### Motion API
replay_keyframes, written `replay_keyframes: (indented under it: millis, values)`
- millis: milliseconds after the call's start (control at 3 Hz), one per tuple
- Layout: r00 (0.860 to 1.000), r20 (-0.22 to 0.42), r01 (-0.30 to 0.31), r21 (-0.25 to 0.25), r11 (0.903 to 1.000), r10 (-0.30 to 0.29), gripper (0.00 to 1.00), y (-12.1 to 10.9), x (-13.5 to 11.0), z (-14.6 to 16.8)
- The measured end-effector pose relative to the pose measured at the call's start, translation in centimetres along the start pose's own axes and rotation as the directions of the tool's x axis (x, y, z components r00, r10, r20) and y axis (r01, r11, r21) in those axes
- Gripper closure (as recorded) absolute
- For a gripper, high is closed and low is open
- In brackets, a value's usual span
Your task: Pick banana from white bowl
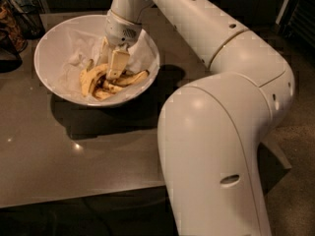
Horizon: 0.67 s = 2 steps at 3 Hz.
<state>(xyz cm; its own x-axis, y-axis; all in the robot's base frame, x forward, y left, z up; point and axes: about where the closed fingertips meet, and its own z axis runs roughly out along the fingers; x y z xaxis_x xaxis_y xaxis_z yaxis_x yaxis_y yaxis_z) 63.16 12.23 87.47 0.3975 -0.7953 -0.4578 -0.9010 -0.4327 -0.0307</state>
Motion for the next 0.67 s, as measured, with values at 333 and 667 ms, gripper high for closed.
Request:
replay_keyframes:
  millis: [333,667]
  values:
    - [1.000,-0.021,0.002,0.007,1.0000,-0.001,0.84,0.14,0.04,0.05]
    - [1.000,-0.021,0.002,0.007,1.0000,-0.001,1.00,0.14,0.03,0.05]
